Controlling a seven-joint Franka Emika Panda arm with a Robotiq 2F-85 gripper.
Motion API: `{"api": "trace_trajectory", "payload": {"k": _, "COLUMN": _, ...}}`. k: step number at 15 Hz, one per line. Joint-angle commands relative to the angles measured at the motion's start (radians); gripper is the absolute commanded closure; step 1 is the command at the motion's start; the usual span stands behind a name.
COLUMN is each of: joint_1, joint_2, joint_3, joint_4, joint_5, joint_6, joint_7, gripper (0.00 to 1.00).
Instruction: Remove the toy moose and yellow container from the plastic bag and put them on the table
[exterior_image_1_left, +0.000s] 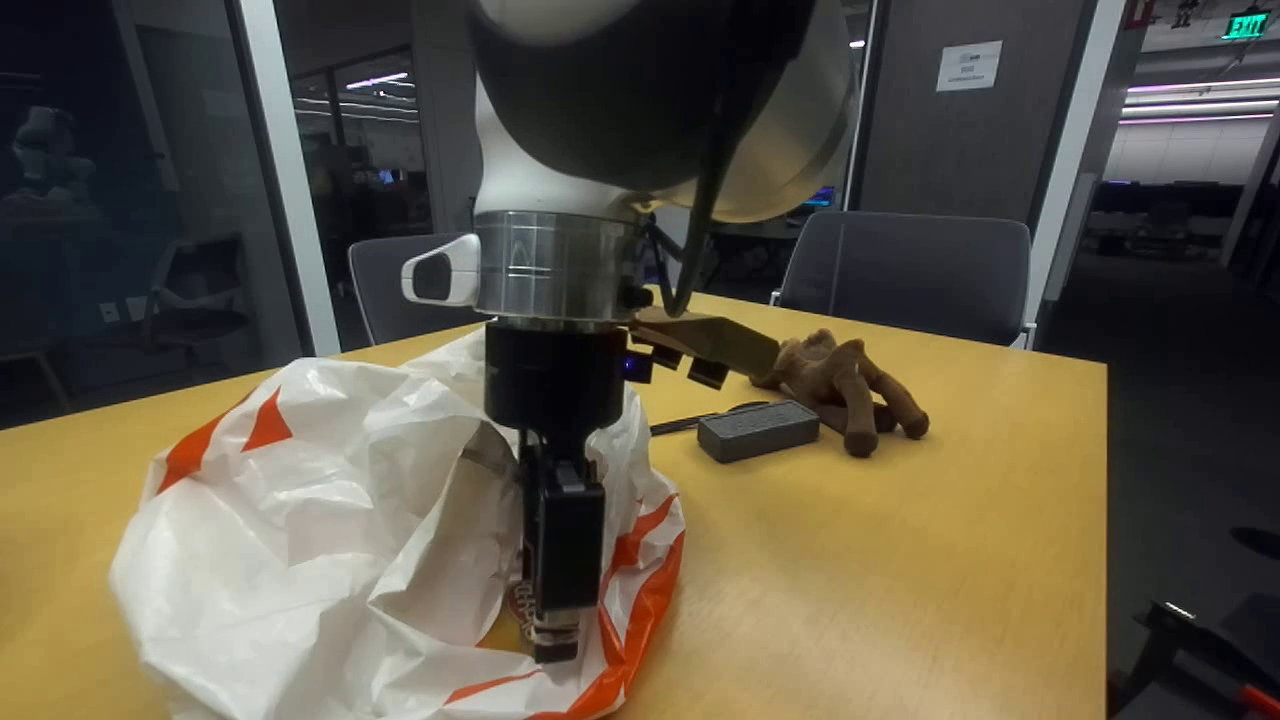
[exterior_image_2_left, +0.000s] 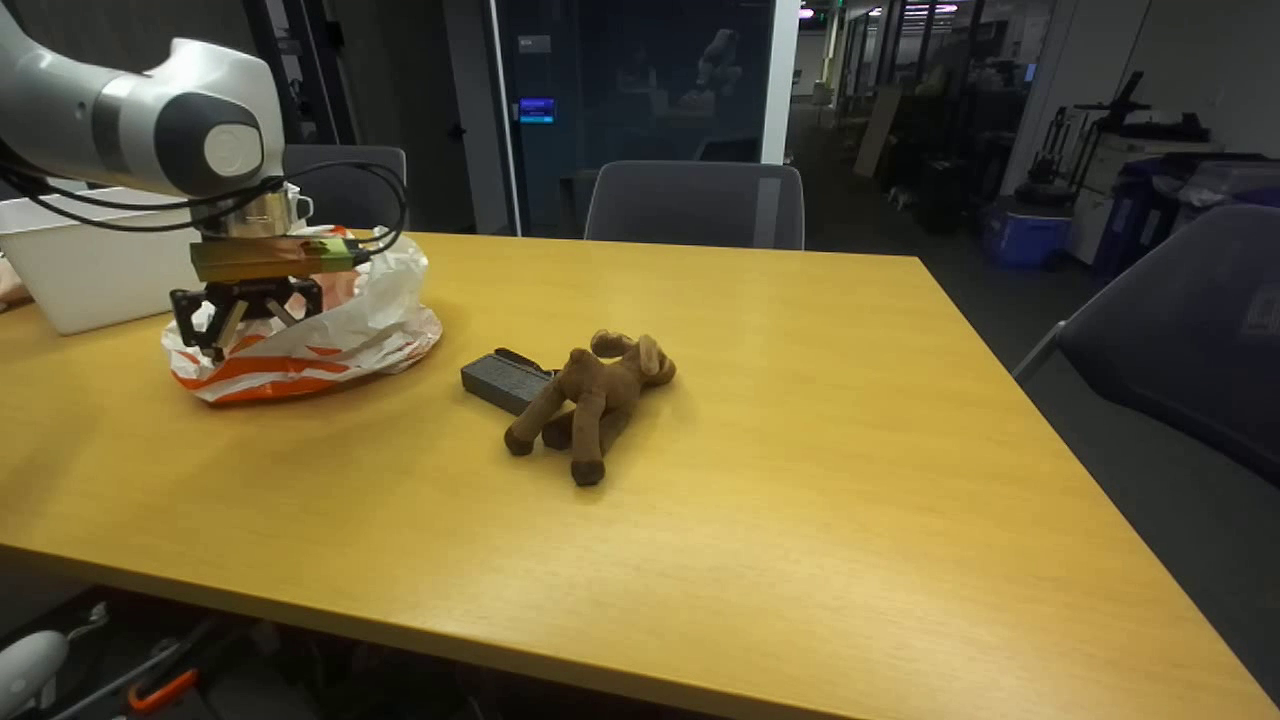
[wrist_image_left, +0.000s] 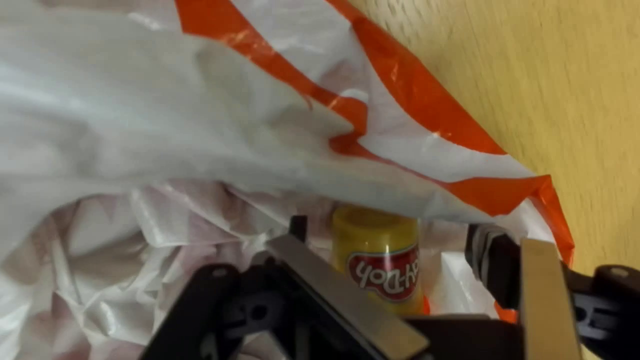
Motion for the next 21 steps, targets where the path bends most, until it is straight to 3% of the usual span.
{"api": "trace_trajectory", "payload": {"k": 1, "joint_1": -0.018, "joint_2": 0.001, "joint_3": 0.019, "joint_4": -0.007, "joint_5": 0.038, "joint_6": 0.018, "joint_7": -0.036, "gripper": 0.50}}
{"api": "trace_trajectory", "payload": {"k": 5, "joint_1": -0.019, "joint_2": 0.000, "joint_3": 0.018, "joint_4": -0.008, "joint_5": 0.040, "joint_6": 0.019, "joint_7": -0.034, "gripper": 0.80}}
{"api": "trace_trajectory", "payload": {"k": 7, "joint_1": -0.013, "joint_2": -0.007, "joint_3": 0.010, "joint_4": -0.004, "joint_5": 0.024, "joint_6": 0.013, "joint_7": -0.009, "gripper": 0.76}}
{"api": "trace_trajectory", "payload": {"k": 13, "joint_1": 0.002, "joint_2": -0.074, "joint_3": -0.011, "joint_4": 0.020, "joint_5": -0.019, "joint_6": -0.022, "joint_7": 0.099, "gripper": 0.76}}
{"api": "trace_trajectory", "payload": {"k": 15, "joint_1": 0.020, "joint_2": -0.105, "joint_3": -0.038, "joint_4": 0.020, "joint_5": -0.119, "joint_6": -0.050, "joint_7": 0.198, "gripper": 0.77}}
{"api": "trace_trajectory", "payload": {"k": 19, "joint_1": 0.042, "joint_2": -0.167, "joint_3": -0.076, "joint_4": 0.021, "joint_5": -0.387, "joint_6": -0.223, "joint_7": 0.440, "gripper": 0.76}}
{"api": "trace_trajectory", "payload": {"k": 21, "joint_1": 0.044, "joint_2": -0.194, "joint_3": -0.075, "joint_4": 0.032, "joint_5": -0.446, "joint_6": -0.304, "joint_7": 0.515, "gripper": 0.77}}
